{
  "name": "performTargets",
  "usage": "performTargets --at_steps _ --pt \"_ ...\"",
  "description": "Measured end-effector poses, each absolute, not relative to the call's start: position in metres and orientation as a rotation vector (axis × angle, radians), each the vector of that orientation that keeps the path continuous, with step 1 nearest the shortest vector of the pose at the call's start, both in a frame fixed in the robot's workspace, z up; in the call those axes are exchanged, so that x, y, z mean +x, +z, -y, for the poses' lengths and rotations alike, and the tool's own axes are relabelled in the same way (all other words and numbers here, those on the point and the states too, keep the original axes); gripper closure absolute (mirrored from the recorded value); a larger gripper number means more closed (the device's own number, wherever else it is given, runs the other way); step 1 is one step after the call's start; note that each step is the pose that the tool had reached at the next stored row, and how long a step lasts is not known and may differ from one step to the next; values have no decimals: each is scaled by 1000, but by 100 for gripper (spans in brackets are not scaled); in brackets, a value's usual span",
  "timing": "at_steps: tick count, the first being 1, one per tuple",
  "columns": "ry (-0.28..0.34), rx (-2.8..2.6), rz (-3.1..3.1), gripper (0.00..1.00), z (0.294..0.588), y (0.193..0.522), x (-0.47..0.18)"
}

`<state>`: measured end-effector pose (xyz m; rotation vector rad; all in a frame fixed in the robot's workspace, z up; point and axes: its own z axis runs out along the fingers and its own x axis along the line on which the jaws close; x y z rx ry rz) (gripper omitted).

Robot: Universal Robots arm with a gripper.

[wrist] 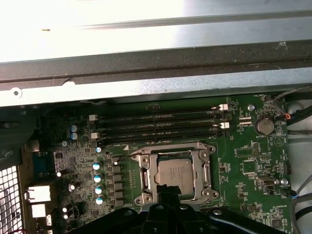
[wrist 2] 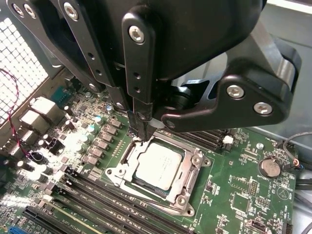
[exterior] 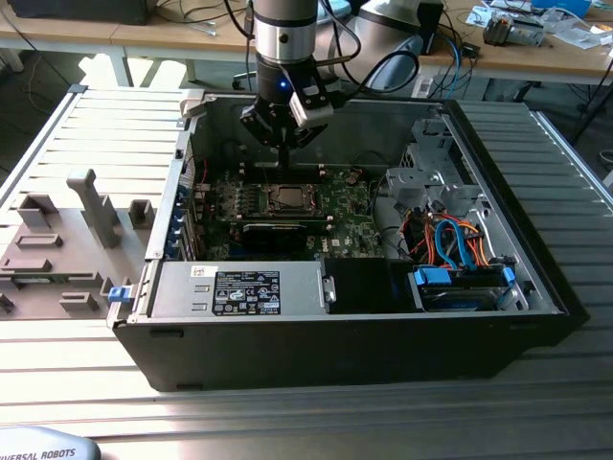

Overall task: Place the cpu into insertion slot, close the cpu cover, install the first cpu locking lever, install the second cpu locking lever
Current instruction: 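Install the first cpu locking lever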

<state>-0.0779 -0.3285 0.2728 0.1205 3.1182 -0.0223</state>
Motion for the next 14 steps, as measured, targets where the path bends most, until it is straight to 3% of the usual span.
performTargets --at_steps 14 --pt "-22 120 -3118 89 329 272 -82"
